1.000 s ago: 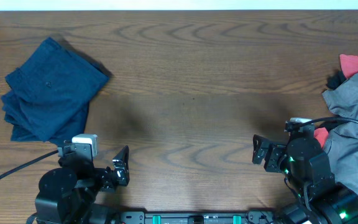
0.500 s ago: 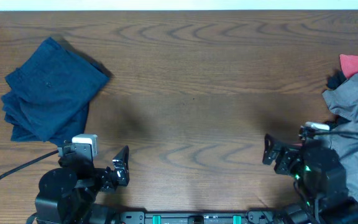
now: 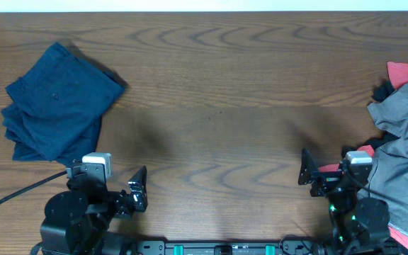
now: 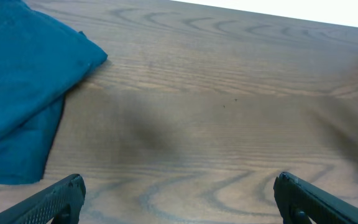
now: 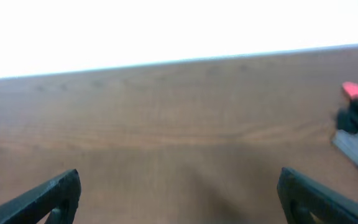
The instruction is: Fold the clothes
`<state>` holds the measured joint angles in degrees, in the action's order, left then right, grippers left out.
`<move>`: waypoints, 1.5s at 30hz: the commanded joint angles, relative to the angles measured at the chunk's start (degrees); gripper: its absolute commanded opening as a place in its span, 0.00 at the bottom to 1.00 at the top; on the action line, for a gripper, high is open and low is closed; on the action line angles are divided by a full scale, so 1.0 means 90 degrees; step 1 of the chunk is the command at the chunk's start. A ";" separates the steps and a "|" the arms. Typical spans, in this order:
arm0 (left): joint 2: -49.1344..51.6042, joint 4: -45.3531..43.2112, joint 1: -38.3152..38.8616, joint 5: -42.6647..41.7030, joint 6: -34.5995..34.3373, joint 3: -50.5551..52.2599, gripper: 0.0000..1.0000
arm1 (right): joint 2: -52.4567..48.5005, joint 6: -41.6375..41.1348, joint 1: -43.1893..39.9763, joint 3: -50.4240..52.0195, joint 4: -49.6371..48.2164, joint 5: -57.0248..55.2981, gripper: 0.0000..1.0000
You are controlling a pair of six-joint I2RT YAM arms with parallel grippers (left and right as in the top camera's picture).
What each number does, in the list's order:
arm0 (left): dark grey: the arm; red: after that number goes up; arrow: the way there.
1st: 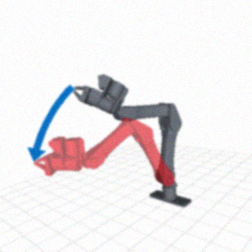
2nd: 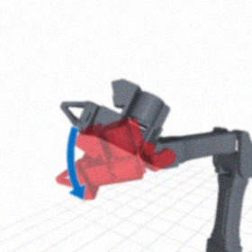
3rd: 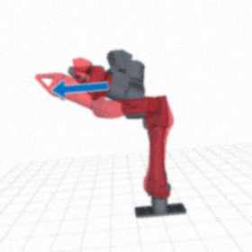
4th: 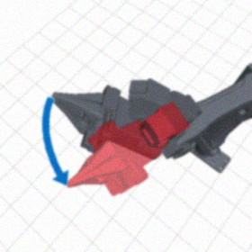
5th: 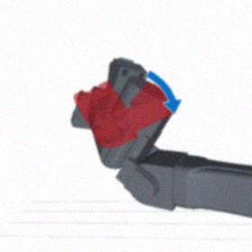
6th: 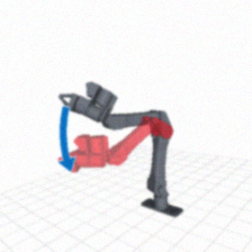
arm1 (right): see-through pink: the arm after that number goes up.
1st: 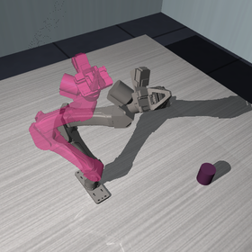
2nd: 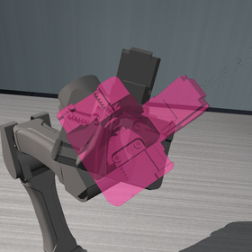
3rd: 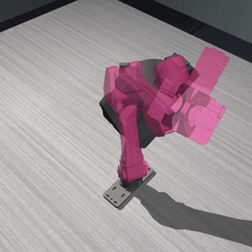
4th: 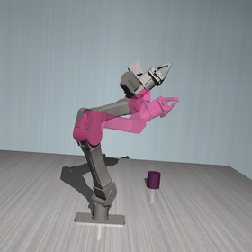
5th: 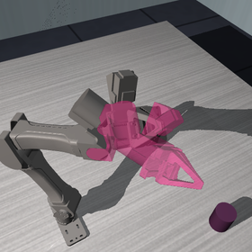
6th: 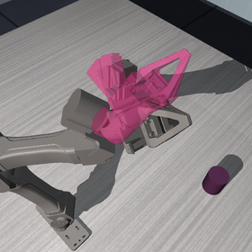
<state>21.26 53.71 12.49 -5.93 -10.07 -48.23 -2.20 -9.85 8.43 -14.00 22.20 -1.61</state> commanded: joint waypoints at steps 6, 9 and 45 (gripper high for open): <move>-0.0005 -0.0002 0.0010 0.0068 0.0109 0.0029 0.98 | 0.0211 0.0631 -0.0061 0.0986 -0.1598 0.0114 0.99; -0.0005 -0.0002 0.0007 0.0068 0.0109 0.0029 0.98 | 0.0211 0.1025 -0.0061 0.1365 -0.2110 0.0112 0.99; -0.0005 -0.0002 0.0007 0.0068 0.0109 0.0032 0.98 | 0.0211 0.1409 -0.0061 0.1520 -0.1989 0.0206 0.99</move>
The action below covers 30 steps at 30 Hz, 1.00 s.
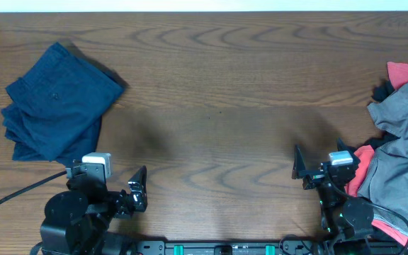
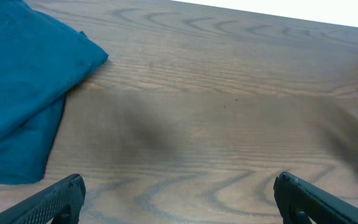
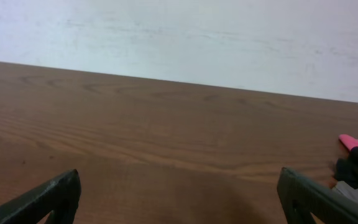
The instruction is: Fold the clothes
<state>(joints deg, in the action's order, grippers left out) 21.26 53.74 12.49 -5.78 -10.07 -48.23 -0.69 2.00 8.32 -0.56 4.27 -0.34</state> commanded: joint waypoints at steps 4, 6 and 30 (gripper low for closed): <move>-0.0005 -0.0005 0.0007 0.0051 0.0109 0.0029 0.98 | 0.0044 0.0092 -0.0049 0.0027 0.0002 0.0068 0.99; -0.0005 -0.0005 0.0010 0.0051 0.0109 0.0029 0.98 | 0.0046 0.0092 -0.0049 0.0027 0.0002 0.0068 0.99; -0.2300 -0.1353 -0.1282 0.0602 0.0301 0.2752 0.98 | 0.0044 0.0092 -0.0049 0.0027 0.0002 0.0068 0.99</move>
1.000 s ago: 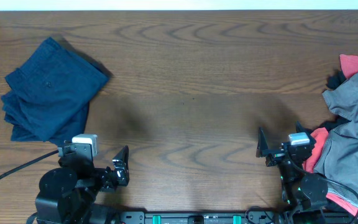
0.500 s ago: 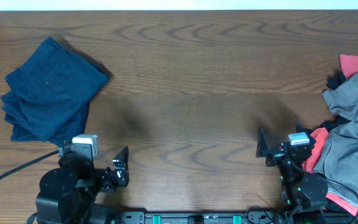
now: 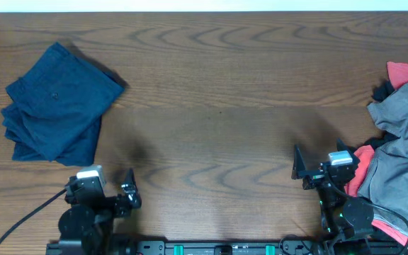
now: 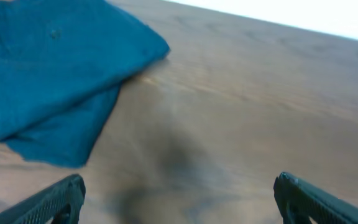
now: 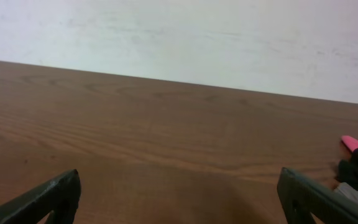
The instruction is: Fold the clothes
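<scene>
Folded dark blue trousers (image 3: 57, 103) lie at the table's left; the left wrist view shows them at upper left (image 4: 48, 68). A crumpled grey and pink garment (image 3: 402, 149) is heaped at the right edge, its pink tip in the right wrist view. My left gripper (image 3: 108, 190) is open near the front edge, below the trousers, with nothing between its fingers (image 4: 55, 199). My right gripper (image 3: 317, 163) is open just left of the grey heap, holding nothing; one of its fingers (image 5: 48, 199) shows at lower left.
The brown wooden table (image 3: 218, 92) spans the view, with a white wall (image 5: 179, 31) behind it. A black cable (image 3: 13, 198) runs from the left arm's base to the front left edge.
My left arm has drawn back toward the front edge and turned left, so the trousers fill more of its view. The right arm and both garments are unchanged.
Both grippers were open near the front edge, the trousers folded at left and the grey heap at right. Then the right gripper had shifted slightly left and tilted up. Now the left arm sits lower and further left.
</scene>
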`<state>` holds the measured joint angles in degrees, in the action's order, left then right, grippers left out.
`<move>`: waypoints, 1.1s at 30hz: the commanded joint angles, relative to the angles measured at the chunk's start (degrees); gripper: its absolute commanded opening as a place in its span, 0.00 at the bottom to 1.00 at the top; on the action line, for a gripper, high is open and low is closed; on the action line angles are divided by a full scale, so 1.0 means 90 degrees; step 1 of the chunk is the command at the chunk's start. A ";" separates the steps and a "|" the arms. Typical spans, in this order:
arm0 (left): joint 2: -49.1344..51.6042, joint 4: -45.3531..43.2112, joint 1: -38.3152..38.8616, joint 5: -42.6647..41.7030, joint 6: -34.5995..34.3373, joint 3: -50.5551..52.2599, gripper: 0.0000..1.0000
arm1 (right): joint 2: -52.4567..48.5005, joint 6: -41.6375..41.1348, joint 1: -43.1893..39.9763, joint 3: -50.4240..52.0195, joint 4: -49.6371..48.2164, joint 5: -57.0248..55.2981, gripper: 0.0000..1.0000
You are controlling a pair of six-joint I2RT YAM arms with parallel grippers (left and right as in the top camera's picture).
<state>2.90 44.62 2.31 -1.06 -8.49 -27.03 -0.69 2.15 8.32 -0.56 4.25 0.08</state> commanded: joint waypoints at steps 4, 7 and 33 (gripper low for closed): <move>-0.0308 -0.1535 -0.0182 0.0068 0.0124 0.1192 0.98 | 0.0044 0.0075 -0.0049 0.0027 0.0005 0.0022 0.99; -0.0308 -0.2562 -0.0182 0.0000 0.0124 0.1766 0.98 | 0.0044 0.0075 -0.0049 0.0027 0.0005 0.0022 0.99; -0.0296 -0.4510 -0.0177 0.0029 0.0032 0.2977 0.98 | 0.0044 0.0075 -0.0049 0.0027 0.0005 0.0022 0.99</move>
